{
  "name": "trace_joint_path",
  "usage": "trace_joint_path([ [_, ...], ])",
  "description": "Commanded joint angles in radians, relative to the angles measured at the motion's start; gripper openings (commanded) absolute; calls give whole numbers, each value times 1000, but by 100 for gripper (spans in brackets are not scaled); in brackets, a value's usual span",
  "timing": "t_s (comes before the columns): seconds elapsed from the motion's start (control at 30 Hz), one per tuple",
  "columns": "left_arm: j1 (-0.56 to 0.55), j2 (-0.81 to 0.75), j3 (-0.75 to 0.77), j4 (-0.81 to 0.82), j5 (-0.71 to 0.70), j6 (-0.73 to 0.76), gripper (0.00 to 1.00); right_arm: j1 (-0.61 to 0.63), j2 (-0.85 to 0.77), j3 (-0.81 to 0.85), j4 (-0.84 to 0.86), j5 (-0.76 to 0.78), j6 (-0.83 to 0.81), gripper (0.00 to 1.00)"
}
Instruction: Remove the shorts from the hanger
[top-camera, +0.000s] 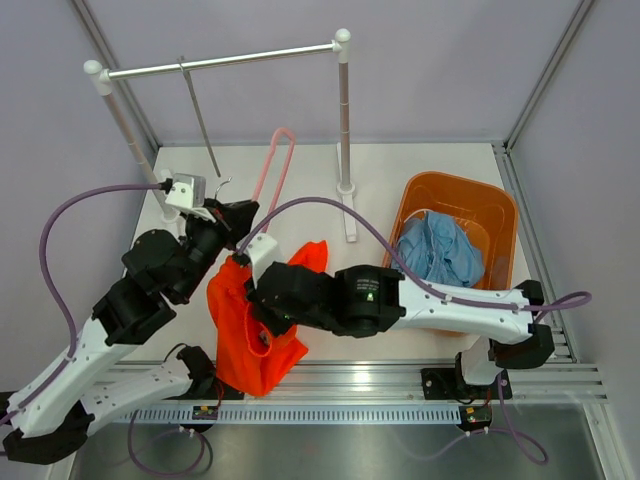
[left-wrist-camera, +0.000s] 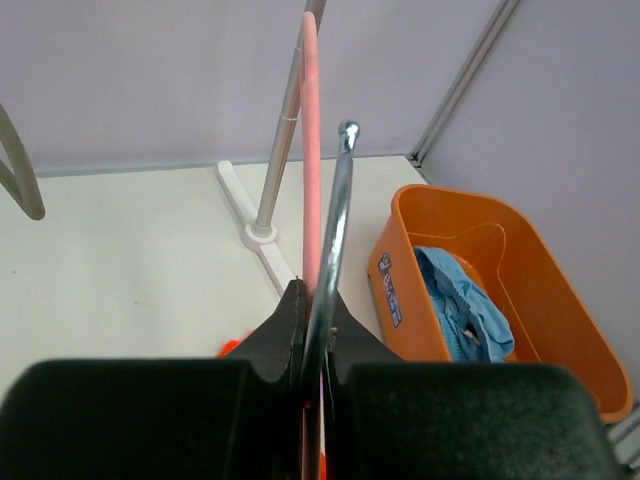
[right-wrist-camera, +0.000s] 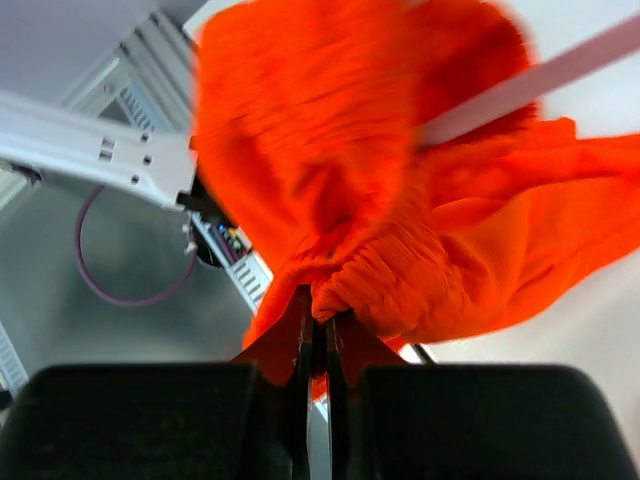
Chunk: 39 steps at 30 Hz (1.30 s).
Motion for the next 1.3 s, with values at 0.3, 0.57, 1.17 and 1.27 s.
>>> trace_joint_path([
  [0.3, -2, 88, 64, 283, -156, 121, 0, 145, -11, 129, -103, 75, -25, 0],
  [0.57, -2, 101, 56, 462, -297, 268, 0, 208, 3, 188, -172, 91, -33, 0],
  [1.17, 16, 121, 122, 672, -368, 491, 0, 245, -48, 218, -298, 220, 8, 0],
  [1.27, 19, 127, 147, 629, -360, 488, 0, 245, -60, 218, -307, 262, 11, 0],
])
